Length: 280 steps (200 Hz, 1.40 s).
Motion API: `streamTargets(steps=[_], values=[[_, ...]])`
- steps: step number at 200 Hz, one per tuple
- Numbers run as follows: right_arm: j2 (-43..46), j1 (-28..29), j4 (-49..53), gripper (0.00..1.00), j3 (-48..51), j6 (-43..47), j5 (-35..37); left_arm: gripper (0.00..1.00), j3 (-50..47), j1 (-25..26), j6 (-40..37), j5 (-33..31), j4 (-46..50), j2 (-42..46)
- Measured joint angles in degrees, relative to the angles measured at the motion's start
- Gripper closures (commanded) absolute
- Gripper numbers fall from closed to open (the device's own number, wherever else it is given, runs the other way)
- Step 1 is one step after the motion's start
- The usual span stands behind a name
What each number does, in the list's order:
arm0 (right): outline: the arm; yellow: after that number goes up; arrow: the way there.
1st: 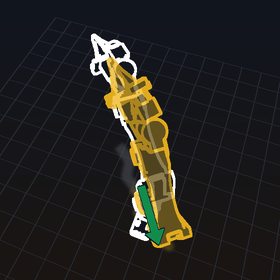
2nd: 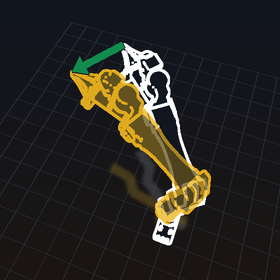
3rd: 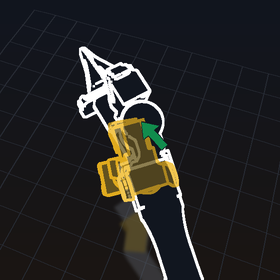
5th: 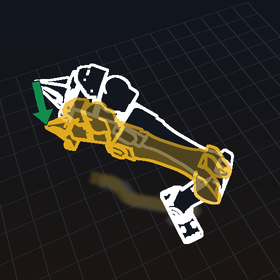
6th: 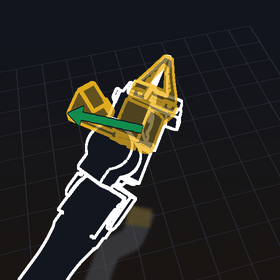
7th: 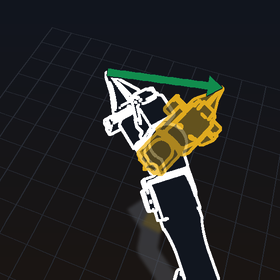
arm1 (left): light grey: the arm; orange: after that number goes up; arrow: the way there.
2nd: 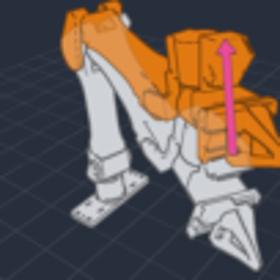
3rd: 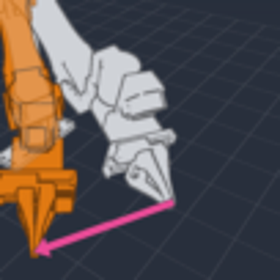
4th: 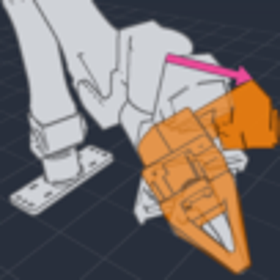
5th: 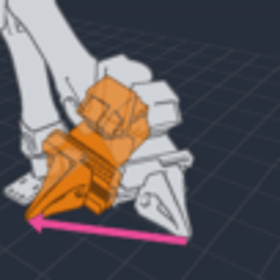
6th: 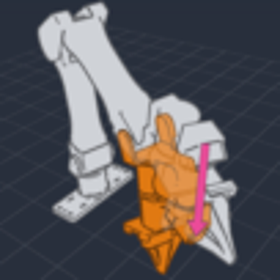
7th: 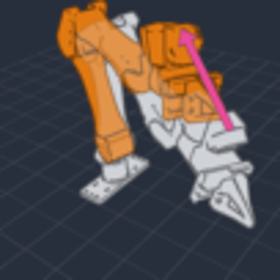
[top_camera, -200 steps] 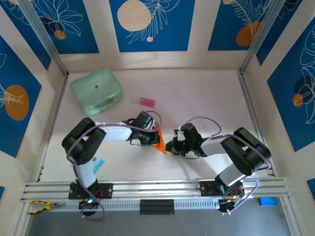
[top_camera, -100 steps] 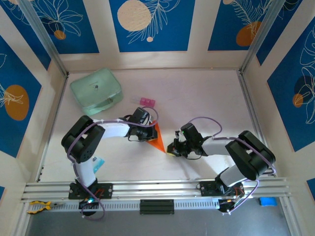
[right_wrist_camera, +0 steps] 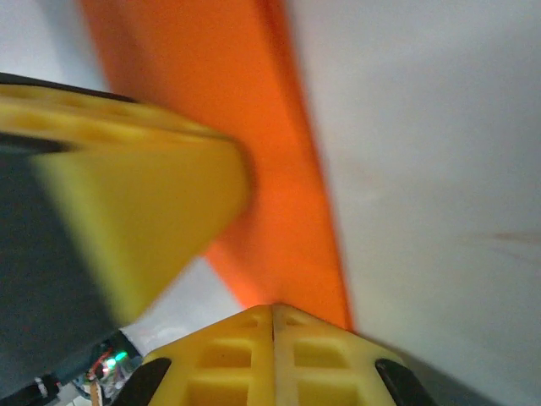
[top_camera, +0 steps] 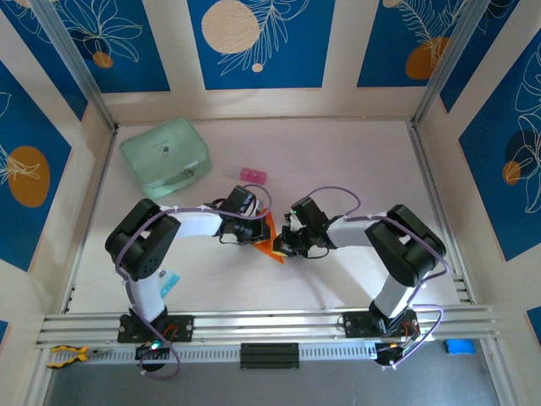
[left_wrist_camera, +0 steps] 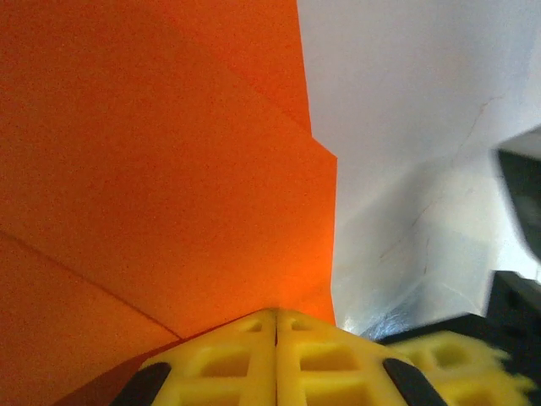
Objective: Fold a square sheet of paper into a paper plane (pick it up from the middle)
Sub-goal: Fourth fold the wing at the center of the table.
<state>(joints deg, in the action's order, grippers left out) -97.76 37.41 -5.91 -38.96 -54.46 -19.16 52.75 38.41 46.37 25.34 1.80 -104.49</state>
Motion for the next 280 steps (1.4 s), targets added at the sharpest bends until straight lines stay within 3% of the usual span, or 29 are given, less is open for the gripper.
streamTargets(steps=[73,161,280], values=[[0.42,-0.02,-9.75,1.0,5.01,-0.24,-1.07,0.88,4.66,-3.1,-3.5,0.31,2.89,-0.98],[0.46,-0.24,-11.93,1.0,6.1,-0.31,-1.64,0.86,1.05,-7.28,-4.76,3.17,-1.88,-1.88],[1.27,-0.28,-14.05,1.0,8.04,-0.26,-1.86,0.85,4.46,-12.9,-5.66,3.13,1.07,-3.96]])
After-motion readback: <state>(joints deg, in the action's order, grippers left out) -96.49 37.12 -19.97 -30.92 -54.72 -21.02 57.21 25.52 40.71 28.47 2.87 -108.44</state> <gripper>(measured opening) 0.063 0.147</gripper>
